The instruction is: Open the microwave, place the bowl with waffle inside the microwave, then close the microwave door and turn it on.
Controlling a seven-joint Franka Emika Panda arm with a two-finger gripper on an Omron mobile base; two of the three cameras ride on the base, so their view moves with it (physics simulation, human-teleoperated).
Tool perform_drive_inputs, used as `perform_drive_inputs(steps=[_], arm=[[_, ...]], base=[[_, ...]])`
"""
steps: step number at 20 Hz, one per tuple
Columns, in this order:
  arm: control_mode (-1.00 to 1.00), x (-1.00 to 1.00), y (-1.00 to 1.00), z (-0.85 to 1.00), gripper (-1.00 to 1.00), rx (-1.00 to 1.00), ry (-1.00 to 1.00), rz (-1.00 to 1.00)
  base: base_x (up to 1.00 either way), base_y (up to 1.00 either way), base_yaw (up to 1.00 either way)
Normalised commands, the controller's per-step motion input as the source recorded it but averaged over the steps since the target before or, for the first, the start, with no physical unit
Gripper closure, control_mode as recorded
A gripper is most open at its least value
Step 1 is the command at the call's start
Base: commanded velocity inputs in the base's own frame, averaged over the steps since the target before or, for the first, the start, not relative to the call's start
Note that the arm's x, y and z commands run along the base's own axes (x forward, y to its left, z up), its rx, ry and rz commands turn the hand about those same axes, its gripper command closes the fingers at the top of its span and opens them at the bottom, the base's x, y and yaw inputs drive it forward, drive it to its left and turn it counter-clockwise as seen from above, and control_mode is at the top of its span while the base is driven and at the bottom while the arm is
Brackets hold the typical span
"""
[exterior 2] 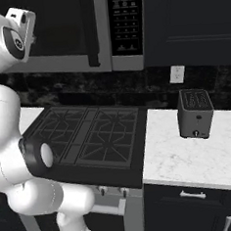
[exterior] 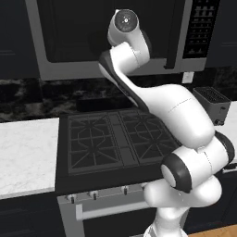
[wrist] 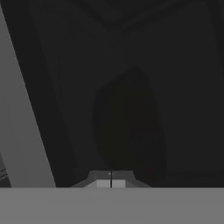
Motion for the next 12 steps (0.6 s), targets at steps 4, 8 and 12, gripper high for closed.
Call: perform_drive_inputs(steps=[4,8,12], arm=[[-1.00,0.70,0.00,-0.06,1.00,0.00,-0.07,-0.04],[-1.00,0.97,-0.10,-0.49,1.00,0.00,-0.09,0.00],[-1.00,1.00,-0.20,-0.64,1.00,0.00,-0.12,0.00]], base=[[0.00,0.00,0.00],[0.00,0.00,0.00],[0.00,0.00,0.00]])
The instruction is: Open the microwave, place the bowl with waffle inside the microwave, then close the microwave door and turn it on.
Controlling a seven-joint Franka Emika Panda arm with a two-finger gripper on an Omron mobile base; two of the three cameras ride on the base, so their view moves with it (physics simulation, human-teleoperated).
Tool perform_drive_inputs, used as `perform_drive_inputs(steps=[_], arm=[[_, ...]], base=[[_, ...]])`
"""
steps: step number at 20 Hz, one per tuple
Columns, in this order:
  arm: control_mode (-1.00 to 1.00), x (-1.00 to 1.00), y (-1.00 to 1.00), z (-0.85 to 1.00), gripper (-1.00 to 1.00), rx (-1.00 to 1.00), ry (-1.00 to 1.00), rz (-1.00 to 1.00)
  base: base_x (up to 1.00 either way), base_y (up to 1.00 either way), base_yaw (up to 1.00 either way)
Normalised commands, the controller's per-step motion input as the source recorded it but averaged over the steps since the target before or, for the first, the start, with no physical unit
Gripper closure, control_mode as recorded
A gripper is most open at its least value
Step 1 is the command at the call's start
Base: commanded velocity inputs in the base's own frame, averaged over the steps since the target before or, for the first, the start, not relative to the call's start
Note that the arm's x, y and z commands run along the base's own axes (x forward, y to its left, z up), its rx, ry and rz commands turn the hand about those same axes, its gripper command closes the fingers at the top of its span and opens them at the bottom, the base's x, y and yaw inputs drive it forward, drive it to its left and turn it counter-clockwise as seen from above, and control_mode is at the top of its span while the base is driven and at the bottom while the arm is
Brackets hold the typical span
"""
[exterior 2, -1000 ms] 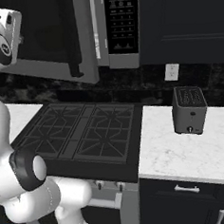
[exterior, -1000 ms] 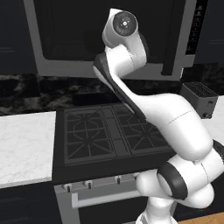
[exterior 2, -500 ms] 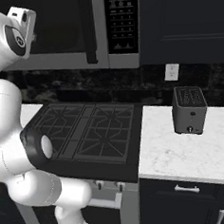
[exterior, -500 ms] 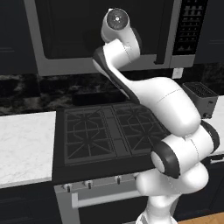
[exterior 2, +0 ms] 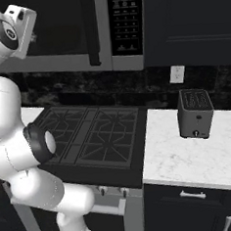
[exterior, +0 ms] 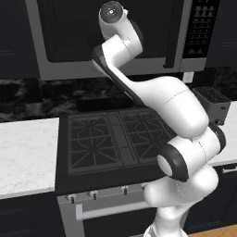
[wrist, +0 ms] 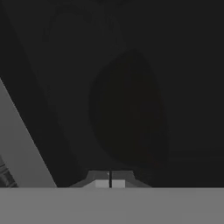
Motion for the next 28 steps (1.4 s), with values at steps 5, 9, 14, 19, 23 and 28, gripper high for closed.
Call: perform_drive_inputs(steps=[5,9,14,19,23,28], arm=[[-1.00,-0.17,-0.30,-0.80,1.00,0.00,-0.49,0.00],[-1.00,-0.76,-0.83,-0.36,1.00,0.03,-0.41,0.00],[-1.00,-1.00,-1.00,0.12,1.00,0.14,-0.20,0.00],[-1.00,-1.00,-0.77,0.19,1.00,0.20,-0.06,0.07],[-1.00,-0.98,-0.55,0.17,1.00,0.20,0.02,0.15],[-1.00,-0.07,-0.68,0.00,1.00,0.25,0.20,0.11]], base=[[0.00,0.00,0.00],[0.00,0.00,0.00],[0.00,0.00,0.00],[0.00,0.00,0.00],[0.00,0.00,0.00],[0.00,0.00,0.00]])
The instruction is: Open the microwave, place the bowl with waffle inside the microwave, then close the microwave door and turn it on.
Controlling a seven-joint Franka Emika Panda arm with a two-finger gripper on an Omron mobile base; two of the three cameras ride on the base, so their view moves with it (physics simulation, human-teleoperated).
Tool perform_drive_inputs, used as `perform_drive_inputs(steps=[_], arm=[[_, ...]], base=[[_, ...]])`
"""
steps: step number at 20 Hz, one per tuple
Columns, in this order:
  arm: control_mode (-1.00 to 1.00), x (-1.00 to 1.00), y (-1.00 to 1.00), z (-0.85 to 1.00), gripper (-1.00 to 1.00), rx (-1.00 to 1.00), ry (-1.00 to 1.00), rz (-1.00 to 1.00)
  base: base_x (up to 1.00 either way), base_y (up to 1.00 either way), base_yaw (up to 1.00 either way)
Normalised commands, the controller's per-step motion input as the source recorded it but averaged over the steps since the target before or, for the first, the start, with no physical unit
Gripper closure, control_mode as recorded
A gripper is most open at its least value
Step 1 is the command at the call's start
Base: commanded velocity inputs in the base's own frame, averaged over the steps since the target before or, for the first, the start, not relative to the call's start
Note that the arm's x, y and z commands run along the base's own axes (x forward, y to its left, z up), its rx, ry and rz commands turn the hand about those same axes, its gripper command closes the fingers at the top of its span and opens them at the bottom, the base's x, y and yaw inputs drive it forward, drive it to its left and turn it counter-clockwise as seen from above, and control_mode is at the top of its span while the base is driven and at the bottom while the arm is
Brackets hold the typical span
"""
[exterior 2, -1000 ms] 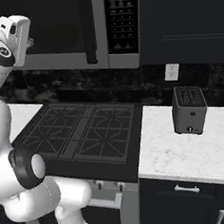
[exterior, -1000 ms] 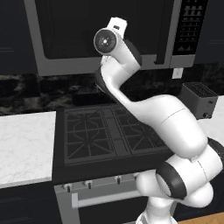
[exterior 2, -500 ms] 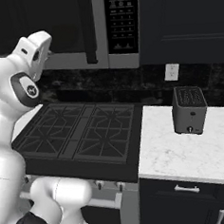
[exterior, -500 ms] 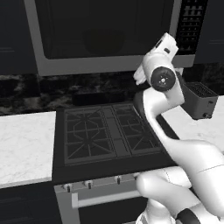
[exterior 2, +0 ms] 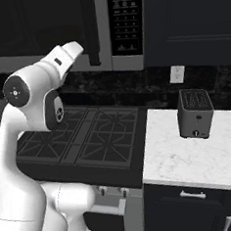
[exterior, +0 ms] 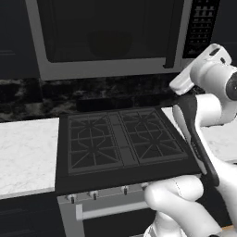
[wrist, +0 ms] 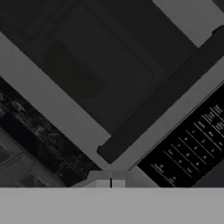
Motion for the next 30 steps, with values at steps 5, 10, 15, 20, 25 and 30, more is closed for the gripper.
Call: perform_drive_inputs(steps=[5,10,15,20,25,30], arm=[[-1.00,0.01,-0.77,0.00,1.00,0.28,0.01,0.03],[-1.00,0.00,-0.44,-0.14,1.00,0.14,0.00,0.02],[-1.00,0.01,-0.40,-0.13,1.00,0.07,0.00,0.01],[-1.00,0.08,-0.54,0.00,1.00,0.06,-0.03,0.00],[-1.00,0.01,-0.21,0.05,1.00,0.03,-0.29,0.00],[-1.00,0.13,-0.01,0.01,1.00,0.01,-0.11,0.00]], base=[[0.00,0.00,0.00],[0.00,0.00,0.00],[0.00,0.00,0.00],[0.00,0.00,0.00],[0.00,0.00,0.00],[0.00,0.00,0.00]])
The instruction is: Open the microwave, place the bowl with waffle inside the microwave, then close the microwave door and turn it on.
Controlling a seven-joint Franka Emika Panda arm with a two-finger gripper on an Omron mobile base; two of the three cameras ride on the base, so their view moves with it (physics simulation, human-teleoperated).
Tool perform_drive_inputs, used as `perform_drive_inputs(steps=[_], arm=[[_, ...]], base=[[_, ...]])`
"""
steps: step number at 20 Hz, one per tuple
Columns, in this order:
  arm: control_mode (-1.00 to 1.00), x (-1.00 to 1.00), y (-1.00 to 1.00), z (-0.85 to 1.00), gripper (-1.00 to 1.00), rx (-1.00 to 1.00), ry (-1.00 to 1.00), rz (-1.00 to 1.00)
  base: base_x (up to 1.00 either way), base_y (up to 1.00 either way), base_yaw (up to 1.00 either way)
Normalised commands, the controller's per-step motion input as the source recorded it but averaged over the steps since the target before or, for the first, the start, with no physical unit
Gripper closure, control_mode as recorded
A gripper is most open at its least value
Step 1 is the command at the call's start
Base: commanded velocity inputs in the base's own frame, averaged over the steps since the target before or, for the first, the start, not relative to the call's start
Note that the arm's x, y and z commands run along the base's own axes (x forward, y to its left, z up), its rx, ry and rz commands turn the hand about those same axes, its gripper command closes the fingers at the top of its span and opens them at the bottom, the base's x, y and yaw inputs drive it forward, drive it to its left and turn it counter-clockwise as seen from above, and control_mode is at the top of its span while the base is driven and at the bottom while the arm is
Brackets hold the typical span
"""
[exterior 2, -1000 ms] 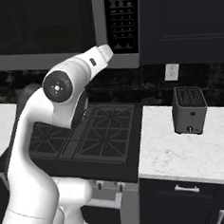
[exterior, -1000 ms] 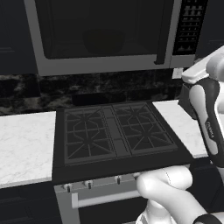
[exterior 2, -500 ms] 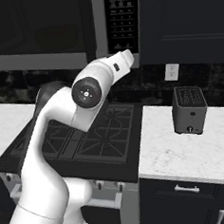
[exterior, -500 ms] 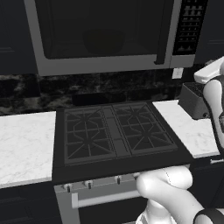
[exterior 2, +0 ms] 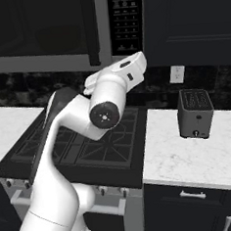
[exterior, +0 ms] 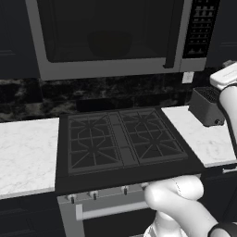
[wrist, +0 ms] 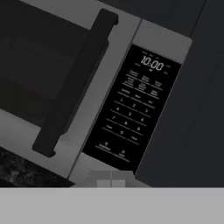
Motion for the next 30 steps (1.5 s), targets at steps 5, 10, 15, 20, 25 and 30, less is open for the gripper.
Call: perform_drive_inputs(steps=[5,10,15,20,25,30], arm=[[-1.00,0.12,-0.01,0.00,1.00,0.01,0.05,0.00],[-1.00,0.00,-0.19,0.00,1.00,0.01,0.00,0.05],[-1.00,0.19,-0.04,0.00,1.00,0.00,0.01,0.07],[-1.00,0.30,-0.06,0.00,1.00,0.00,0.00,0.06],[-1.00,0.29,-0.10,0.00,1.00,0.00,0.00,0.05],[-1.00,0.39,-0.05,0.00,1.00,0.00,0.00,0.06]], base=[[0.00,0.00,0.00],[0.00,0.00,0.00],[0.00,0.00,0.00],[0.00,0.00,0.00],[0.00,0.00,0.00],[0.00,0.00,0.00]])
